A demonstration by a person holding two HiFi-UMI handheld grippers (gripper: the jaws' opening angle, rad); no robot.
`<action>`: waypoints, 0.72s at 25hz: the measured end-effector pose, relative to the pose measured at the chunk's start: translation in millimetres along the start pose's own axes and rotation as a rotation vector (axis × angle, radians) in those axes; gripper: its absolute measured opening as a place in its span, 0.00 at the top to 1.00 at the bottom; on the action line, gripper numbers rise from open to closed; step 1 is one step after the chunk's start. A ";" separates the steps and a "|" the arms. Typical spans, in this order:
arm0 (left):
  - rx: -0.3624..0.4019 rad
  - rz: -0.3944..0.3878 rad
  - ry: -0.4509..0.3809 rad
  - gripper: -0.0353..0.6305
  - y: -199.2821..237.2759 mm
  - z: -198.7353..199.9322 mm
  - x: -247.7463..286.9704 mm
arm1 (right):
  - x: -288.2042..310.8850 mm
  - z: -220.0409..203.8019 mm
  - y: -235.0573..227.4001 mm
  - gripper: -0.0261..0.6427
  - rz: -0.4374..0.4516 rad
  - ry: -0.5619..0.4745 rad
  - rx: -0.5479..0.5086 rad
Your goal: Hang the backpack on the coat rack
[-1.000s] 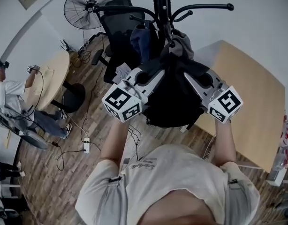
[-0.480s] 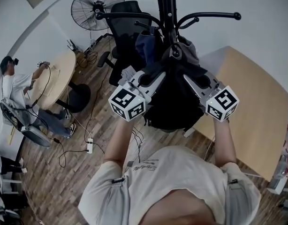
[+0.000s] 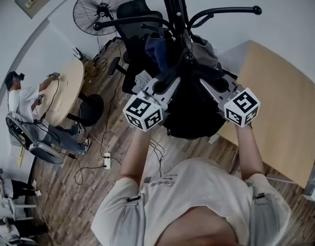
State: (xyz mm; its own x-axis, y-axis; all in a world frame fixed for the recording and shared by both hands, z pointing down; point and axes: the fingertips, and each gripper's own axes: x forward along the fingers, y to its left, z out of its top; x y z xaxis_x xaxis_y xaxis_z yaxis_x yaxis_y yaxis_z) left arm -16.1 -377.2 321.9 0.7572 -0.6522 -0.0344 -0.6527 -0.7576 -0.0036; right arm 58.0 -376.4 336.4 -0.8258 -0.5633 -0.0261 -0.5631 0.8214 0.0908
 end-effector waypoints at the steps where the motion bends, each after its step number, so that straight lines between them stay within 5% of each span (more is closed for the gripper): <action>1: 0.001 0.003 -0.002 0.87 1.1 -0.3 0.8 | 0.4 -0.3 -1.0 0.90 -0.008 0.001 0.003; 18: 0.044 0.052 -0.023 0.85 0.2 -6.9 -6.6 | -5.7 -2.8 4.8 0.86 -0.117 0.020 0.014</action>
State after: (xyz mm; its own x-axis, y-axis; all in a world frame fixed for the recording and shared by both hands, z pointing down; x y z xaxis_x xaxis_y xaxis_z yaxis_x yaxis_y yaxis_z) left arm -21.1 -373.2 329.0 0.7218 -0.6895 -0.0590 -0.6920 -0.7205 -0.0450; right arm 60.1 -369.5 339.8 -0.7538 -0.6569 -0.0160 -0.6561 0.7510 0.0742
